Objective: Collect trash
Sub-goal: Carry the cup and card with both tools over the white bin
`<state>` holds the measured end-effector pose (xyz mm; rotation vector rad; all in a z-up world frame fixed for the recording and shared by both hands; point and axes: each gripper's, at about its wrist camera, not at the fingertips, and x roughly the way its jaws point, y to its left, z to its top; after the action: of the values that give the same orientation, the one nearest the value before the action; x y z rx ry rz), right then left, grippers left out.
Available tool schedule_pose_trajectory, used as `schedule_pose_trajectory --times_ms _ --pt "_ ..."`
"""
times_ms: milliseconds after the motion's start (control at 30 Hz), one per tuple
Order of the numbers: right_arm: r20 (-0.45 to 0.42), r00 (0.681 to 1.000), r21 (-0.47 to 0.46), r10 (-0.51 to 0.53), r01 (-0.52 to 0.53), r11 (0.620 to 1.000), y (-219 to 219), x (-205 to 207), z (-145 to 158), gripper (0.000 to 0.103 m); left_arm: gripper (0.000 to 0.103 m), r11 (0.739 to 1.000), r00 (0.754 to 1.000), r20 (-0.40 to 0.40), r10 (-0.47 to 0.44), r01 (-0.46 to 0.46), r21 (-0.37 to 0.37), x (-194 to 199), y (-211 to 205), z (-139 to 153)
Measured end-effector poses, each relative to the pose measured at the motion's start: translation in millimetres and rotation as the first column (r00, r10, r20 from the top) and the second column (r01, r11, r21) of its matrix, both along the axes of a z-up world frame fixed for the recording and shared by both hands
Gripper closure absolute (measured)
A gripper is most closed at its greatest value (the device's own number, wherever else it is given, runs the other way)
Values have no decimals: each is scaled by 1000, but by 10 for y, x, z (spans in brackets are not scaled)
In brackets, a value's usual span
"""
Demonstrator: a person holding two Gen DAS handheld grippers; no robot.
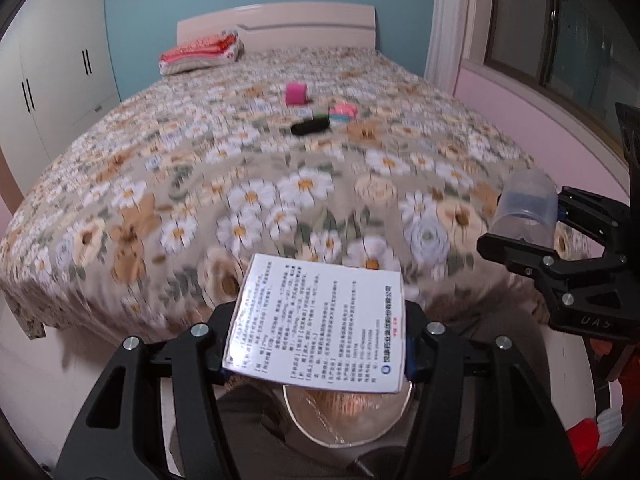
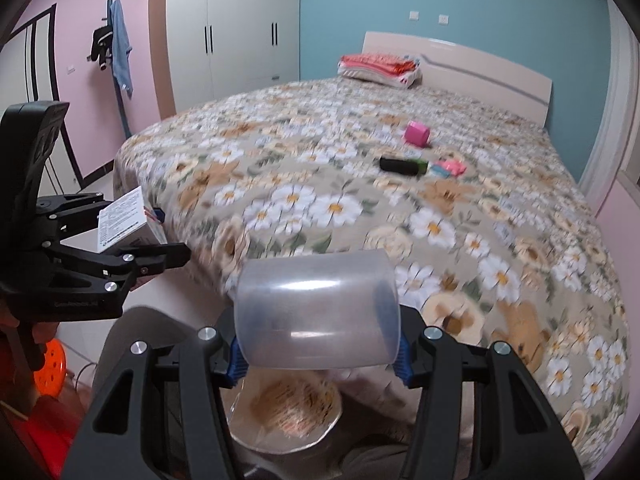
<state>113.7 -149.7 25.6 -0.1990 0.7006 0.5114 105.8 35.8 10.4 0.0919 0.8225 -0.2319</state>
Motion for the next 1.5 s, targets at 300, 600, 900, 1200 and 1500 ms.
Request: schedule_pose_trajectory --times_ms 300,600,900,1200,1500 --pt "-149 988 -64 27 -37 997 133 -118 -716 46 44 999 986 -167 -27 31 23 -25 -41 -817" --pt "-316 948 -162 40 -96 982 287 -115 -1552 46 44 998 941 -337 -21 38 43 69 -46 -1627" --pt "-457 889 -201 20 -125 972 377 -24 -2219 46 44 999 890 -455 -3 20 33 263 -126 -2235" --pt "-551 835 -213 -10 -129 968 443 117 -2703 46 44 1000 839 -545 16 -18 2 426 -168 -2741" --pt "-629 776 -210 -40 -120 970 518 326 -3065 46 44 997 786 -618 33 -68 -32 629 -129 -3169"
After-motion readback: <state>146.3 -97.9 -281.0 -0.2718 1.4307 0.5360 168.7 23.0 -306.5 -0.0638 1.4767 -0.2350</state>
